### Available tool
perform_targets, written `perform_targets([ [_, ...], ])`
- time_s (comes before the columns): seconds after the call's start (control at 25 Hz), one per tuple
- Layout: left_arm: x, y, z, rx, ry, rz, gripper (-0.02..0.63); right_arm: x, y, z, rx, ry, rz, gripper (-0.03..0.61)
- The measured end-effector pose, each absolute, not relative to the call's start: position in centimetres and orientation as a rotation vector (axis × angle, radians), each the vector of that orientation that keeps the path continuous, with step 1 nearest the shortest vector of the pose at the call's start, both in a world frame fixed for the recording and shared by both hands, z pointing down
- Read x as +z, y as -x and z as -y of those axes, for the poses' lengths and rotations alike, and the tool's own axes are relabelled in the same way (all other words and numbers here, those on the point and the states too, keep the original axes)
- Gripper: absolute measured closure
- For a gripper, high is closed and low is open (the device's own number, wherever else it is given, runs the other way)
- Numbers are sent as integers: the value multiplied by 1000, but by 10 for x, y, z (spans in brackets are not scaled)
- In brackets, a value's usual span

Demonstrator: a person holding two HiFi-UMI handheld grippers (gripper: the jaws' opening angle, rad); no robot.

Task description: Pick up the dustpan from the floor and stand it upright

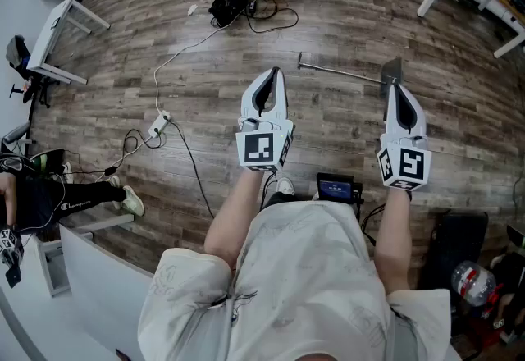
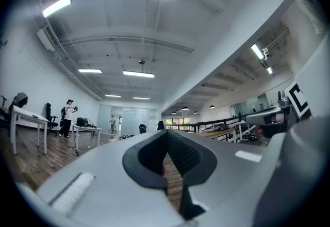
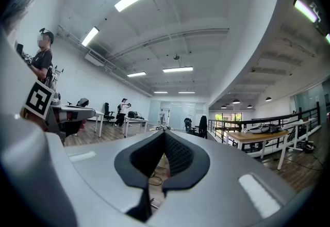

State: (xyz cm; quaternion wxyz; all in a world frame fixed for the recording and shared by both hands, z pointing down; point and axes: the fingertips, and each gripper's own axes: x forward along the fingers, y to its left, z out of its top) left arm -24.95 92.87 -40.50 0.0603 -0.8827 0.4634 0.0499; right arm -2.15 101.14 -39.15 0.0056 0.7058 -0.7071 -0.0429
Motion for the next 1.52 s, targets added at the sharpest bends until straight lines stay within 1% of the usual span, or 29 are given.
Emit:
perform_targets([
  [0.28,-411,253,-942,145,2684,-1398,595,-395,32,-1019,-120,-2201,2224,574],
  [0.56,-420,216,-964,130,2674,-1419,595,-400,-1,-1036,-115,-2169,2267,574],
  [0.8,-418,151,-998,116,2664,-1455,595,-396,-59,-1064,-106,-2130,2326,572],
  [1.04,-390,89,-1016,85,2658,-1466,595,-371,-116,-1076,-101,-2101,2360,572],
  [1.16,-379,71,-1019,87,2659,-1466,595,-359,-134,-1078,-92,-2099,2363,572],
  [1.32,-374,76,-989,99,2671,-1463,595,-354,-125,-1049,-91,-2081,2347,572],
  [1.52,-368,129,-931,125,2676,-1437,595,-347,-69,-998,-96,-2077,2314,572],
])
